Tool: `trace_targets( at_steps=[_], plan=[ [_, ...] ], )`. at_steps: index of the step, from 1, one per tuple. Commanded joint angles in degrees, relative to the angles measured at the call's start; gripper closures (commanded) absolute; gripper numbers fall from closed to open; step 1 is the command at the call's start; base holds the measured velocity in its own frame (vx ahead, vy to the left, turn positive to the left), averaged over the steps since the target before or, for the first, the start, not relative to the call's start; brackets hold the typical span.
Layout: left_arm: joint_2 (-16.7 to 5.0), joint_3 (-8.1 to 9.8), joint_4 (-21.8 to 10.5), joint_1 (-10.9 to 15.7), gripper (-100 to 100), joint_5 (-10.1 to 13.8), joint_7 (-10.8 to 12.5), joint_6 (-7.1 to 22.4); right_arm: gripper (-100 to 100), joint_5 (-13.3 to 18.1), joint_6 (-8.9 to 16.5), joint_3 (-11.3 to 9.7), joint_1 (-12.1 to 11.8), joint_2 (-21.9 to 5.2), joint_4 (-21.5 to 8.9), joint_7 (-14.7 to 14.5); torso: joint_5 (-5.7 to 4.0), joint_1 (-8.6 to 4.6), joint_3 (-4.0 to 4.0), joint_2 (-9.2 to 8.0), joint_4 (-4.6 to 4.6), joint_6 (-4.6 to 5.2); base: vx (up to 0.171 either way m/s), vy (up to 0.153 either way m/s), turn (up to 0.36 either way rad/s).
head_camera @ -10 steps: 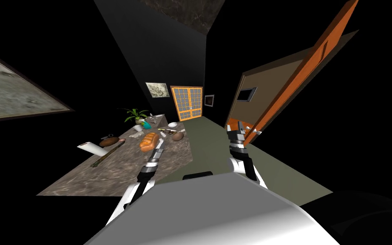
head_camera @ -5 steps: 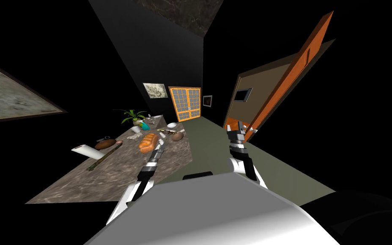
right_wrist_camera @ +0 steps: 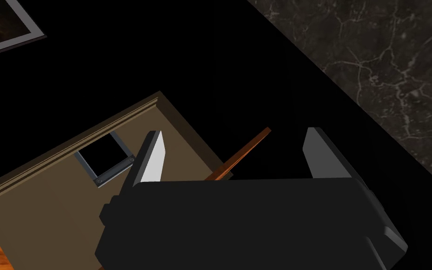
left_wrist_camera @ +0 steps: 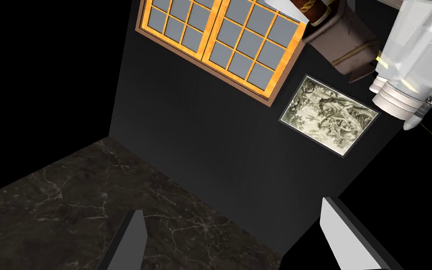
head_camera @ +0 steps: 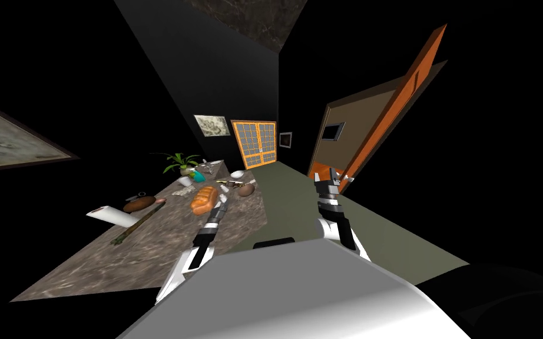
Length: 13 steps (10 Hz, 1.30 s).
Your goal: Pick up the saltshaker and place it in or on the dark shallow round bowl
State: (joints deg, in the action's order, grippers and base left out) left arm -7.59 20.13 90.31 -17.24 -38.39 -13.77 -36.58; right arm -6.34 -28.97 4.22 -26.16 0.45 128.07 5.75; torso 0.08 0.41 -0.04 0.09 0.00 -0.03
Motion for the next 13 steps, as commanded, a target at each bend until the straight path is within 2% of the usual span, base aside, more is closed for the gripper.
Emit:
trace_targets(
  at_steps=[1,2,9,11,12,13],
  plan=[
    [0.36,1.89,-2.86,2.01,-100,-1.94,-0.90,0.65,0,0.00,0.00,0.00,0.00,0.00,0.00,0.00,0.00,0.00,0.00,0.00,0.00,0.00,0.037,0.091,-0.072],
    [0.36,1.89,-3.32,2.01,-100,-1.94,-0.90,0.65,0,0.00,0.00,0.00,0.00,0.00,0.00,0.00,0.01,0.05,-0.03,0.05,-0.01,0.01,0.029,0.076,-0.028],
    [2.63,8.42,-15.02,10.33,-100,-9.79,-4.86,3.87,0,0.00,0.00,0.00,0.00,0.00,0.00,0.00,0.01,0.04,-0.04,0.06,-0.01,0.00,0.038,0.080,-0.065],
    [3.80,9.58,-17.05,11.75,-100,-11.15,-5.53,4.46,0,0.00,0.00,0.00,-0.01,0.00,0.00,0.00,0.01,-0.01,-0.06,0.11,-0.03,0.00,0.037,0.072,-0.056],
    [3.26,9.13,-16.33,11.30,-100,-10.65,-5.21,4.20,0,0.00,0.00,0.00,0.00,0.00,0.00,0.00,-0.01,-0.06,-0.04,0.07,-0.02,-0.01,0.011,0.029,-0.010],
    [3.30,9.18,-16.44,11.41,0,-10.75,-5.22,4.37,0,0.00,0.00,0.00,0.00,0.01,0.00,0.00,-0.03,-0.19,0.00,0.00,-0.01,-0.02,0.003,0.006,0.001]
  ],
)
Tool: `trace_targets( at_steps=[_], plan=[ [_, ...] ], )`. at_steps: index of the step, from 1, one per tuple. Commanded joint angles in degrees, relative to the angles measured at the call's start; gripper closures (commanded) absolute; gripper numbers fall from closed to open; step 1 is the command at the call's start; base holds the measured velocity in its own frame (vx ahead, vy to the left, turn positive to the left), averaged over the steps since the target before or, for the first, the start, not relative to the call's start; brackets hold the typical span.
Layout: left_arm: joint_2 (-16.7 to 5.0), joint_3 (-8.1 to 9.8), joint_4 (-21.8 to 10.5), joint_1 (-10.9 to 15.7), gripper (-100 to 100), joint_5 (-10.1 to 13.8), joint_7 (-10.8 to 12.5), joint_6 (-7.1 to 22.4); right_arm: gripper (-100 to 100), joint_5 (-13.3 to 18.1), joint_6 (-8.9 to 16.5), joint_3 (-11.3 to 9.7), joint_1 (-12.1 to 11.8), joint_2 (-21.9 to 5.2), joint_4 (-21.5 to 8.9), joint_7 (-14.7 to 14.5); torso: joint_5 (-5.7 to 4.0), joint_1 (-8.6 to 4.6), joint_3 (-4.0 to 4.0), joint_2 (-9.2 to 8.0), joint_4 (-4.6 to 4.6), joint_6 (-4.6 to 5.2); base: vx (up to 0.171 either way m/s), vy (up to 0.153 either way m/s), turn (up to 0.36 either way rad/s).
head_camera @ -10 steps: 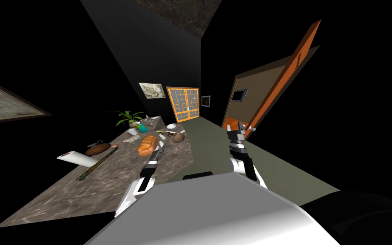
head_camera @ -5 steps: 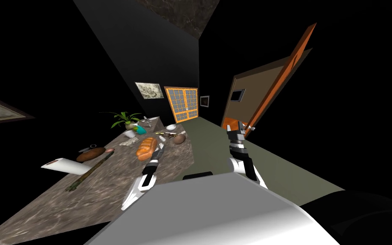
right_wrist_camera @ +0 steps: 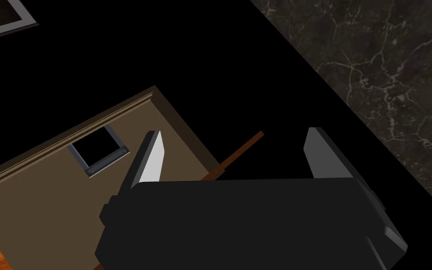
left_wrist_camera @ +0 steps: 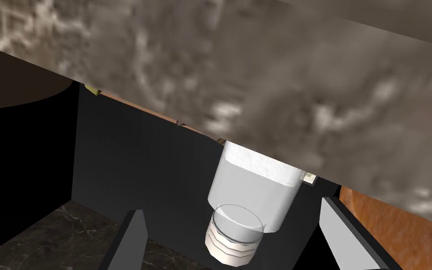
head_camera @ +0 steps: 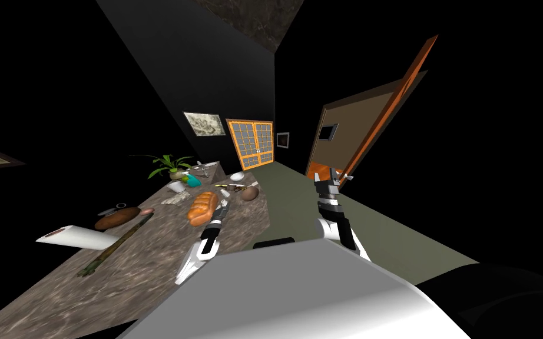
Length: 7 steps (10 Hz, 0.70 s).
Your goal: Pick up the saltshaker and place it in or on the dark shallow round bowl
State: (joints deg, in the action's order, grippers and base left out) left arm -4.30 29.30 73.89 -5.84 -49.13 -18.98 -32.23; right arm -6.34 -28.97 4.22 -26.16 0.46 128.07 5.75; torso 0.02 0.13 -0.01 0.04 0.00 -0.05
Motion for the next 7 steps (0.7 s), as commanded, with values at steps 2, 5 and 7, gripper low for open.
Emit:
trace_targets(
  at_steps=[2,5,7],
  plan=[
    [-0.59,-0.19,0.23,0.36,-100,-0.03,0.44,0.73,0,0.00,0.00,0.00,0.00,0.00,0.00,0.00,-0.02,-0.06,-0.09,0.17,-0.02,0.02,0.055,-0.005,-0.041],
    [-0.73,-0.19,0.30,0.41,100,-0.09,0.45,0.97,0,0.00,0.00,0.00,0.00,0.00,0.00,0.00,0.04,-0.06,0.01,0.00,0.01,0.03,0.002,0.000,0.004],
    [-0.73,-0.19,0.31,0.42,100,-0.10,0.43,0.96,0,0.00,0.00,0.00,0.00,0.00,0.00,0.00,0.06,0.01,0.02,-0.03,0.01,0.02,0.000,0.000,0.000]
  ],
)
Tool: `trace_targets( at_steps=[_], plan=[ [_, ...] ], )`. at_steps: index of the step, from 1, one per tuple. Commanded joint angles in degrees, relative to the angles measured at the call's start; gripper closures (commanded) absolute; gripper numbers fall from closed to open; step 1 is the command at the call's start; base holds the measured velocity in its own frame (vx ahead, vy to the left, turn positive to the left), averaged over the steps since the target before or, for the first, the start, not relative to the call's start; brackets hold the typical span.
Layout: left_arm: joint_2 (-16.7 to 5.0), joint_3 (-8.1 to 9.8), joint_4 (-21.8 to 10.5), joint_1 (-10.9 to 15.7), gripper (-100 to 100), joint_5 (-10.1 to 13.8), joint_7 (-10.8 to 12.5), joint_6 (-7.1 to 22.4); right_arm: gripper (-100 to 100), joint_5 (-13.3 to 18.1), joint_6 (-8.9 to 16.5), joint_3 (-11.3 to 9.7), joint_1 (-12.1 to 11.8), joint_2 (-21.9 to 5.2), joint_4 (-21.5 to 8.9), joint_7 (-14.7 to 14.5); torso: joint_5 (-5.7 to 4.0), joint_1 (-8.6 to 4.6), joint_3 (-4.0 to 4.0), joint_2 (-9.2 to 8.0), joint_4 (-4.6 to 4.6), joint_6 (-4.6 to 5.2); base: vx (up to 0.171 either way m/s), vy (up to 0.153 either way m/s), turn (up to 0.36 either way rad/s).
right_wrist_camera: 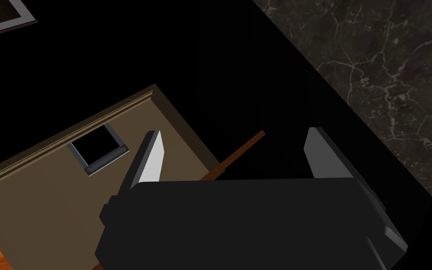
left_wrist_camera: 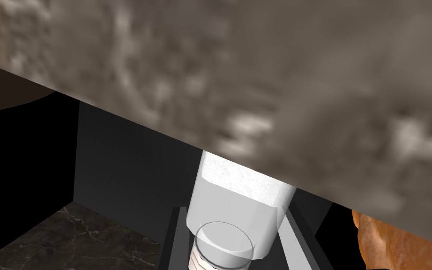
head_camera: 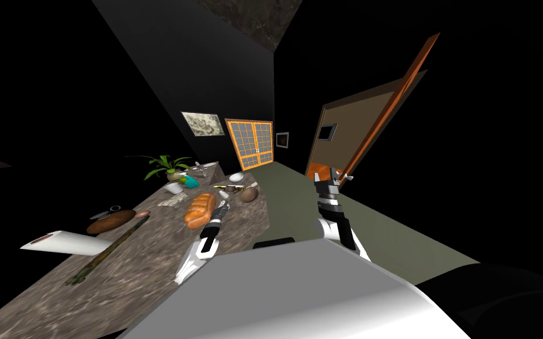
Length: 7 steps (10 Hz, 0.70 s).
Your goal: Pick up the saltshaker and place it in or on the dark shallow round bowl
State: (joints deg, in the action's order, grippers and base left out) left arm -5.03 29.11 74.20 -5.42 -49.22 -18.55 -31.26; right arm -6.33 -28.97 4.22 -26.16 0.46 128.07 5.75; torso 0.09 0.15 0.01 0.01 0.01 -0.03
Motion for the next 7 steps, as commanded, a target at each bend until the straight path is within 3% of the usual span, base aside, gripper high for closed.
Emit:
trace_targets(
  at_steps=[1,2,3,4,7],
  plan=[
    [0.00,0.00,0.00,0.00,0,0.00,0.00,0.00,0,0.00,0.00,0.00,0.00,0.00,0.00,0.00,0.00,0.00,0.00,0.00,0.00,0.00,0.000,0.000,0.000],
    [0.00,0.00,0.00,0.00,100,0.00,0.00,0.00,0,0.00,0.00,0.00,0.00,0.00,0.00,0.00,0.00,0.00,0.00,0.00,0.00,0.00,0.000,0.000,0.000],
    [0.00,0.00,0.00,0.00,0,0.00,0.00,0.00,0,0.00,0.00,0.00,0.00,0.00,0.00,0.00,0.00,0.00,0.00,0.00,0.00,0.00,0.000,0.000,0.000],
    [-0.51,-0.11,0.28,-0.34,100,0.21,0.70,-0.32,0,0.00,0.00,0.00,0.00,0.00,0.00,0.00,0.00,0.00,0.00,-0.01,0.00,0.00,-0.086,-0.082,-0.003],
    [-0.85,-0.12,0.65,-0.91,100,0.61,1.89,-0.53,0,0.00,0.00,-0.01,0.02,0.01,0.00,0.00,0.07,-0.45,0.29,-0.66,-0.04,-0.06,-0.156,-0.104,0.017]
  ],
)
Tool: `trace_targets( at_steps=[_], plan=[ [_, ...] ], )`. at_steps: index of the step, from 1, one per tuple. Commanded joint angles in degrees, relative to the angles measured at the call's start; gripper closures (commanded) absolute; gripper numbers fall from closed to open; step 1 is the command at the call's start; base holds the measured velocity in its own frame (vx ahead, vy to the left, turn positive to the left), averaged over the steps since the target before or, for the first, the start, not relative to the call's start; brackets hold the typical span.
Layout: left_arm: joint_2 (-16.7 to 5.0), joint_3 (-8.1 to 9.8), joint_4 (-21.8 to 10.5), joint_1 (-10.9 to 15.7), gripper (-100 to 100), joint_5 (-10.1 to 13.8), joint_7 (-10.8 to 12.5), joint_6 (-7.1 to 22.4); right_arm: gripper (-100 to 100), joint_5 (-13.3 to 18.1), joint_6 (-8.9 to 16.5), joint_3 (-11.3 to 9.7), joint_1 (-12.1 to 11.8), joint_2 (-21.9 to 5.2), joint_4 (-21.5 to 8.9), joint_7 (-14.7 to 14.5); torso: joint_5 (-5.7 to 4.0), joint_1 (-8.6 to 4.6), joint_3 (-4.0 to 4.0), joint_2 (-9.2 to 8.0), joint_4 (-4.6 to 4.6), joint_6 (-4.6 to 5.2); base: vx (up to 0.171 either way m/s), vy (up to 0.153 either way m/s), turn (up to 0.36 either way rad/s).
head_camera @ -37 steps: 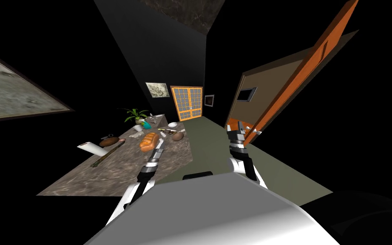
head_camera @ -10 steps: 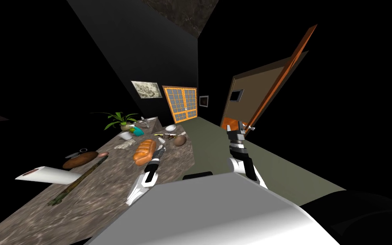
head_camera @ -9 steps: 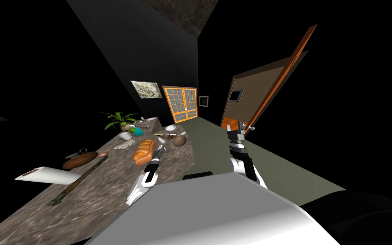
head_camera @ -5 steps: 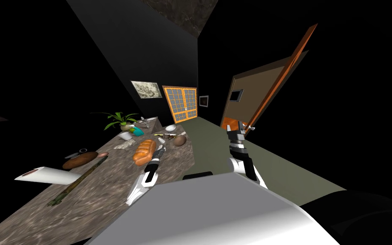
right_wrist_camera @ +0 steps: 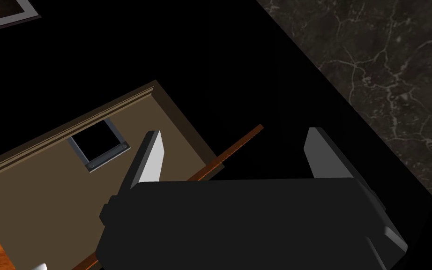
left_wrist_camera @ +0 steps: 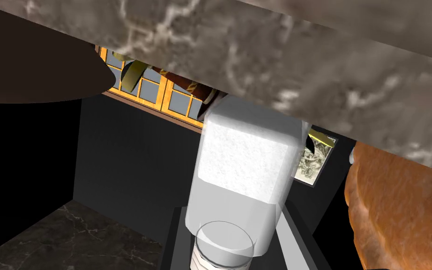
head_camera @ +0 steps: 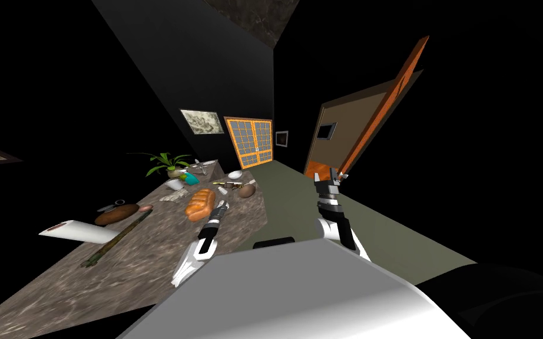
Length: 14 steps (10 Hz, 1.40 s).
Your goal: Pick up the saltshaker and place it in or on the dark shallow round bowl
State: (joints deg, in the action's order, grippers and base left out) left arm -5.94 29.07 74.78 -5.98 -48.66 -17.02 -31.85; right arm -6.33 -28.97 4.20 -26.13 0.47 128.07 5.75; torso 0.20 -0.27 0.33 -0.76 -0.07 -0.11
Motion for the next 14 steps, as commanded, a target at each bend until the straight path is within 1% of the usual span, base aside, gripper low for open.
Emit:
trace_targets(
  at_steps=[1,6,7,8,9,11,12,13,14],
  plan=[
    [-0.01,-0.11,0.20,-0.54,100,0.20,0.85,0.04,0,0.00,0.00,0.00,0.00,0.00,0.00,0.00,0.00,0.00,0.00,0.00,0.00,0.00,-0.161,-0.096,0.020],
    [-0.07,-0.67,0.95,-1.26,100,0.92,3.77,0.60,0,0.00,0.00,0.00,0.00,0.00,0.00,0.00,0.06,0.11,-0.04,0.07,-0.02,0.00,-0.149,-0.096,0.005],
    [-0.11,-0.88,1.12,-1.32,100,1.03,4.42,0.89,0,0.00,0.00,0.00,0.00,0.00,0.00,0.00,0.06,0.01,-0.07,0.12,-0.03,0.03,-0.133,-0.154,-0.011],
    [-0.26,-1.41,1.49,-1.31,100,1.20,5.76,1.66,0,0.00,0.00,0.00,0.00,0.00,0.00,0.00,0.05,-0.13,-0.08,0.15,-0.04,0.05,-0.170,-0.222,-0.038],
    [-0.39,-1.72,1.68,-1.25,100,1.25,6.44,2.16,0,0.00,0.00,-0.01,0.00,0.01,0.00,0.00,0.04,-0.39,-0.04,0.05,-0.03,0.10,-0.161,-0.209,-0.042],
    [-1.27,-3.18,2.56,-0.55,100,1.09,9.10,4.96,0,0.00,0.00,-0.01,0.00,0.01,0.00,0.00,0.01,-0.37,-0.05,0.12,0.00,0.13,-0.110,-0.187,-0.100],
    [-1.58,-3.56,2.80,-0.28,100,0.96,9.72,5.84,0,0.00,0.00,-0.01,0.00,0.01,0.00,0.00,0.01,-0.29,-0.14,0.32,0.00,0.19,-0.022,-0.116,-0.082],
    [-2.27,-4.26,3.30,0.35,100,0.55,10.83,7.75,0,0.00,0.00,0.00,-0.02,0.00,0.00,0.00,0.04,-0.06,-0.25,0.53,-0.03,0.14,0.005,-0.092,-0.094],
    [-2.63,-4.58,3.55,0.69,100,0.28,11.32,8.76,0,0.00,0.00,0.00,-0.02,0.00,0.00,0.00,0.07,0.08,-0.35,0.69,-0.06,0.16,0.034,-0.082,-0.088]
  ],
)
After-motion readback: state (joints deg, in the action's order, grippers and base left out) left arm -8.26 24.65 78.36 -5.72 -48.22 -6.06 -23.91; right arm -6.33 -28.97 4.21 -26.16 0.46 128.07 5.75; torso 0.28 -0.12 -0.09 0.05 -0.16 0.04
